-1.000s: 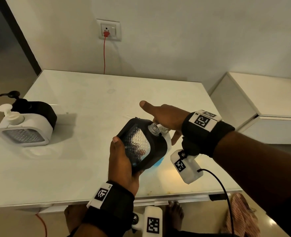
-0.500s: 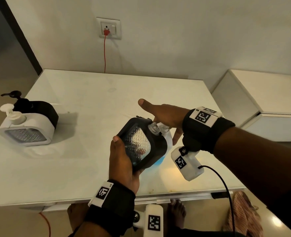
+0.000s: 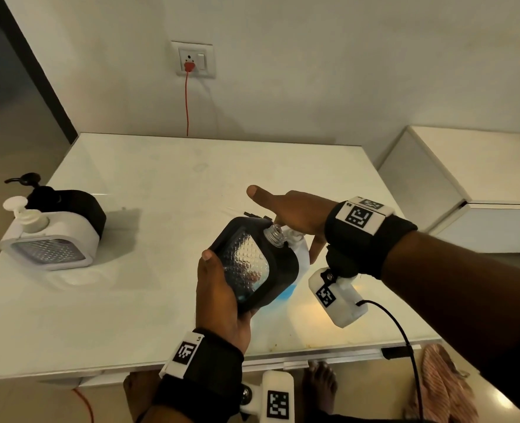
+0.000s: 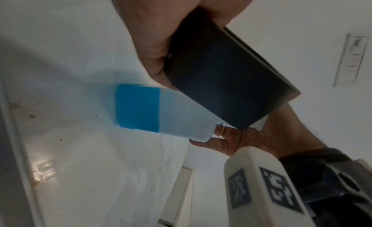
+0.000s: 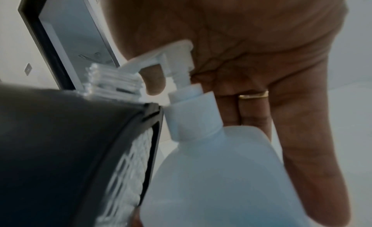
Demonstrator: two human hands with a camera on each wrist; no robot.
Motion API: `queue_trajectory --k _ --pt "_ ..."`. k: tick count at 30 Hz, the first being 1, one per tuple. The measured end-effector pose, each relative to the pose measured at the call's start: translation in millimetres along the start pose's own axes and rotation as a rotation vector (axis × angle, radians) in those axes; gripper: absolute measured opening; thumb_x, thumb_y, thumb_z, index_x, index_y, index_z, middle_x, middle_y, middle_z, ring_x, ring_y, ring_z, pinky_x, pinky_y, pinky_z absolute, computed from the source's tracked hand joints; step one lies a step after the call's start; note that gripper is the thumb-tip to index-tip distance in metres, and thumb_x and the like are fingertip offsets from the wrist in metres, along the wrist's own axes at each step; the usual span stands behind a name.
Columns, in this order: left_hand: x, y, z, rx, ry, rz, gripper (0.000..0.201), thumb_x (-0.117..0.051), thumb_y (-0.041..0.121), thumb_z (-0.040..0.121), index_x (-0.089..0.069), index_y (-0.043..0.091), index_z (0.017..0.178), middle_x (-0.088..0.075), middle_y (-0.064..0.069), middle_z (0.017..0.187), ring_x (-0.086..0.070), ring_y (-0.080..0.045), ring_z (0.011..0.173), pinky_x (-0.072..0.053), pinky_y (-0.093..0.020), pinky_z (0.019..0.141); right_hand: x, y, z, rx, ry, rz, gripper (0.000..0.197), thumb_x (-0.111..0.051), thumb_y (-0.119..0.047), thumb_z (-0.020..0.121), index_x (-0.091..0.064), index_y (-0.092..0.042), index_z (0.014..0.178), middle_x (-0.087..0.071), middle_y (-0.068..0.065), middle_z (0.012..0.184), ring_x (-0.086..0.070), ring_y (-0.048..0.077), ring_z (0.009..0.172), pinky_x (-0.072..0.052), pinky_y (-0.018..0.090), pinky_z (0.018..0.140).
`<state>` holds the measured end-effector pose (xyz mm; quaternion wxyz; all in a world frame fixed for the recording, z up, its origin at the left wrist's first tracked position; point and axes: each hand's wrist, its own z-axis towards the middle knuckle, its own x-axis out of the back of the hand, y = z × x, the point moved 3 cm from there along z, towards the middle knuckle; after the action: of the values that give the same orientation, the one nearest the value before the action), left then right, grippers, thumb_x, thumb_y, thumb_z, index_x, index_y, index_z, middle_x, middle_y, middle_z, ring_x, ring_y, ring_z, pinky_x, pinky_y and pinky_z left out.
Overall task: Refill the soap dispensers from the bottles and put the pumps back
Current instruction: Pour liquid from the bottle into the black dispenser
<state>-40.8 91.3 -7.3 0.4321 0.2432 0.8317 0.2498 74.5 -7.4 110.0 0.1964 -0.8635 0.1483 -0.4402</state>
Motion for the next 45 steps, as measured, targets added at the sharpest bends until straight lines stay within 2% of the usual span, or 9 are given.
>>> queue_trajectory --k 4,8,11,14,22,27,31,38,45 --pt "2 -2 1 0.011 -0.003 0.011 0.041 -0.037 0.06 0.106 -0.063 0.04 0.13 -0.066 -0.007 0.135 -0.067 -0.036 0.119 -0.061 -0.051 0.089 1 -5 -9 -0.006 -0.046 0.014 0.092 -0.02 -0.08 0.092 -0.042 -0.013 0.152 -0.046 0.01 0.154 -0.049 0.033 0.133 -0.039 0.048 0.109" --pt "2 -4 4 0.029 0.006 0.015 0.042 -0.038 0.062 0.105 -0.062 0.041 0.132 -0.064 -0.008 0.139 -0.065 -0.037 0.122 -0.06 -0.053 0.094 -1 -2 -3 -0.006 0.026 -0.011 0.09 -0.027 -0.069 0.1 -0.06 0.011 0.128 -0.066 0.025 0.124 -0.066 0.037 0.106 -0.051 0.038 0.08" --pt "1 -5 3 0.026 0.012 0.012 0.043 -0.039 0.063 0.105 -0.062 0.042 0.134 -0.064 -0.006 0.139 -0.065 -0.037 0.124 -0.059 -0.055 0.095 -1 2 -1 0.004 0.086 -0.016 0.075 -0.034 -0.059 0.103 -0.063 0.008 0.121 -0.065 0.021 0.105 -0.064 0.036 0.102 -0.05 0.043 0.093" --pt "2 -6 4 0.036 0.022 0.017 0.043 -0.039 0.063 0.105 -0.061 0.042 0.135 -0.064 -0.006 0.138 -0.065 -0.038 0.123 -0.059 -0.056 0.095 0 1 -1 -0.009 0.031 -0.018 0.089 -0.028 -0.075 0.096 -0.067 0.004 0.11 -0.07 0.02 0.115 -0.068 0.034 0.1 -0.053 0.037 0.079" --pt "1 -5 4 0.045 0.02 0.026 0.045 -0.038 0.062 0.105 -0.058 0.037 0.137 -0.062 -0.009 0.139 -0.064 -0.038 0.122 -0.055 -0.058 0.102 -2 -2 -12 -0.038 -0.088 0.095 0.094 -0.025 -0.085 0.086 -0.048 -0.017 0.147 -0.051 0.009 0.15 -0.05 0.033 0.133 -0.04 0.055 0.111" --pt "2 -6 6 0.039 -0.004 0.023 0.047 -0.037 0.062 0.105 -0.059 0.038 0.139 -0.066 -0.007 0.137 -0.067 -0.035 0.121 -0.062 -0.045 0.084 3 -1 -12 -0.105 -0.129 0.176 0.083 -0.032 -0.088 0.082 -0.063 -0.014 0.104 -0.068 0.006 0.104 -0.065 0.023 0.086 -0.052 0.04 0.063" --pt "0 -5 4 0.038 -0.01 0.02 0.047 -0.037 0.061 0.105 -0.059 0.037 0.139 -0.065 -0.009 0.137 -0.066 -0.036 0.121 -0.061 -0.049 0.089 1 2 -1 -0.019 -0.016 0.04 0.086 -0.027 -0.084 0.088 -0.065 -0.009 0.102 -0.069 0.01 0.107 -0.065 0.03 0.1 -0.052 0.046 0.091" --pt "-1 -5 2 0.035 0.004 0.013 0.043 -0.038 0.061 0.105 -0.062 0.038 0.133 -0.067 -0.008 0.135 -0.067 -0.036 0.12 -0.059 -0.052 0.093 2 10 13 0.038 0.123 -0.033 0.081 -0.027 -0.082 0.09 -0.038 -0.012 0.052 -0.045 0.005 0.05 -0.054 0.023 0.066 -0.054 0.044 0.09" --pt "2 -6 4 0.05 0.018 0.022 0.05 -0.039 0.064 0.104 -0.06 0.037 0.139 -0.066 -0.008 0.138 -0.066 -0.035 0.121 -0.058 -0.053 0.096 4 10 7 0.009 -0.014 0.074 0.104 -0.021 -0.096 0.074 -0.067 -0.005 0.093 -0.072 0.014 0.096 -0.068 0.028 0.092 -0.051 0.039 0.071"
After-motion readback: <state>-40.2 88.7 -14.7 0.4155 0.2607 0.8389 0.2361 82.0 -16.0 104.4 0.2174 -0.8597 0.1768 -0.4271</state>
